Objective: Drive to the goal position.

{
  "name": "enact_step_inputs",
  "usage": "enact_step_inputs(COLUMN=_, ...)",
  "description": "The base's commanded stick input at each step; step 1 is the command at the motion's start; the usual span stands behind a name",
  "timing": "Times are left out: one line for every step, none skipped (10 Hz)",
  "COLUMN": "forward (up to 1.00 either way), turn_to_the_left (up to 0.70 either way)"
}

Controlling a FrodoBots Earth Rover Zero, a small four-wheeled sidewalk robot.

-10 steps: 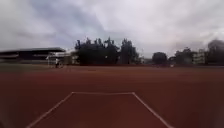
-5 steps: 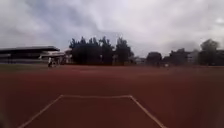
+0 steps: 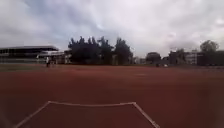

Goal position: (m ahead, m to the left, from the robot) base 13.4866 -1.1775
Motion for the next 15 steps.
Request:
enact_step_inputs(forward=0.70, turn_to_the_left=0.00)
enact_step_inputs(forward=0.70, turn_to_the_left=0.00)
enact_step_inputs(forward=0.70, turn_to_the_left=0.00)
enact_step_inputs(forward=0.70, turn_to_the_left=0.00)
enact_step_inputs(forward=0.70, turn_to_the_left=0.00)
enact_step_inputs(forward=0.70, turn_to_the_left=0.00)
enact_step_inputs(forward=0.70, turn_to_the_left=0.00)
enact_step_inputs(forward=0.70, turn_to_the_left=0.00)
enact_step_inputs(forward=0.70, turn_to_the_left=0.00)
enact_step_inputs(forward=0.70, turn_to_the_left=0.00)
enact_step_inputs(forward=0.70, turn_to_the_left=0.00)
enact_step_inputs(forward=0.70, turn_to_the_left=0.00)
enact_step_inputs(forward=0.70, turn_to_the_left=0.00)
enact_step_inputs(forward=0.70, turn_to_the_left=0.00)
enact_step_inputs(forward=0.70, turn_to_the_left=0.00)
